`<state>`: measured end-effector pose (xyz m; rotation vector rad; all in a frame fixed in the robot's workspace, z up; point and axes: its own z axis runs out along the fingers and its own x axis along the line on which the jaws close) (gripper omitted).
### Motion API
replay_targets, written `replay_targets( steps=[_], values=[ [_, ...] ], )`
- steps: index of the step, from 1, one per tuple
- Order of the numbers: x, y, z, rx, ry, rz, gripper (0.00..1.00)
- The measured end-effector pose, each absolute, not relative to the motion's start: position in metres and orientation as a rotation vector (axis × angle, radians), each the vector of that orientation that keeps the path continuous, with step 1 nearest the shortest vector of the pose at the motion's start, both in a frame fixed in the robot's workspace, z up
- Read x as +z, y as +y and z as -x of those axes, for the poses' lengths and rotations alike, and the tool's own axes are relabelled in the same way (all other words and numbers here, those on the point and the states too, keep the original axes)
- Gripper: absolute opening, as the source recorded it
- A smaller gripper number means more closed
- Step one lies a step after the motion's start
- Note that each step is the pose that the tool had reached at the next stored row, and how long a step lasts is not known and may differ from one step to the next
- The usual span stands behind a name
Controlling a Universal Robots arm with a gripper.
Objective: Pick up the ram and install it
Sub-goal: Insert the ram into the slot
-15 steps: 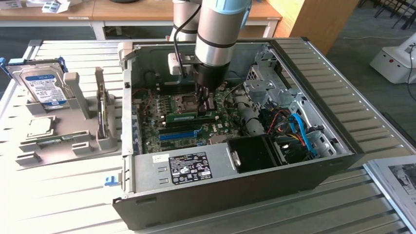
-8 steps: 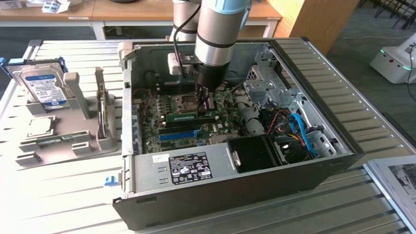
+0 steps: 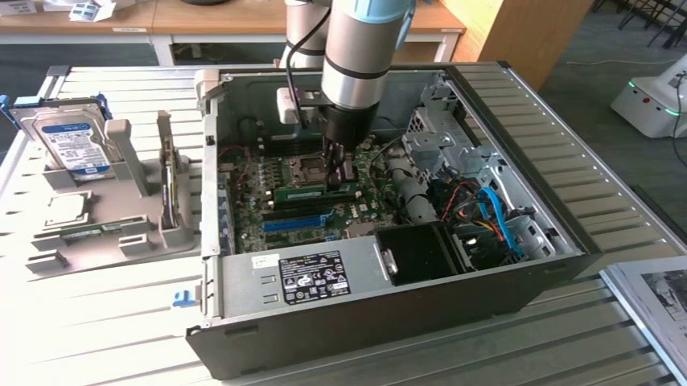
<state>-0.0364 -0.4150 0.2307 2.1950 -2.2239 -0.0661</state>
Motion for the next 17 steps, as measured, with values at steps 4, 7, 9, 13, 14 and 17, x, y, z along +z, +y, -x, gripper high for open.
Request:
replay_targets(
  steps=[4,7,9,13,14,17],
  values=[
    [0.2307,-0.415,0.0366,-0.064,-2.225,-2.196,0.12],
    [0.2307,-0.415,0.0367,-0.063,-2.225,-2.197,0.12],
    [0.2307,-0.415,0.0367,-0.063,-2.225,-2.197,0.12],
    [0.2307,-0.415,0.0373,-0.062,-2.226,-2.197,0.12],
    [0.2307,-0.415,0.0374,-0.062,-2.226,-2.197,0.12],
    [0.2305,-0.415,0.0374,-0.062,-2.226,-2.197,0.12]
  ],
)
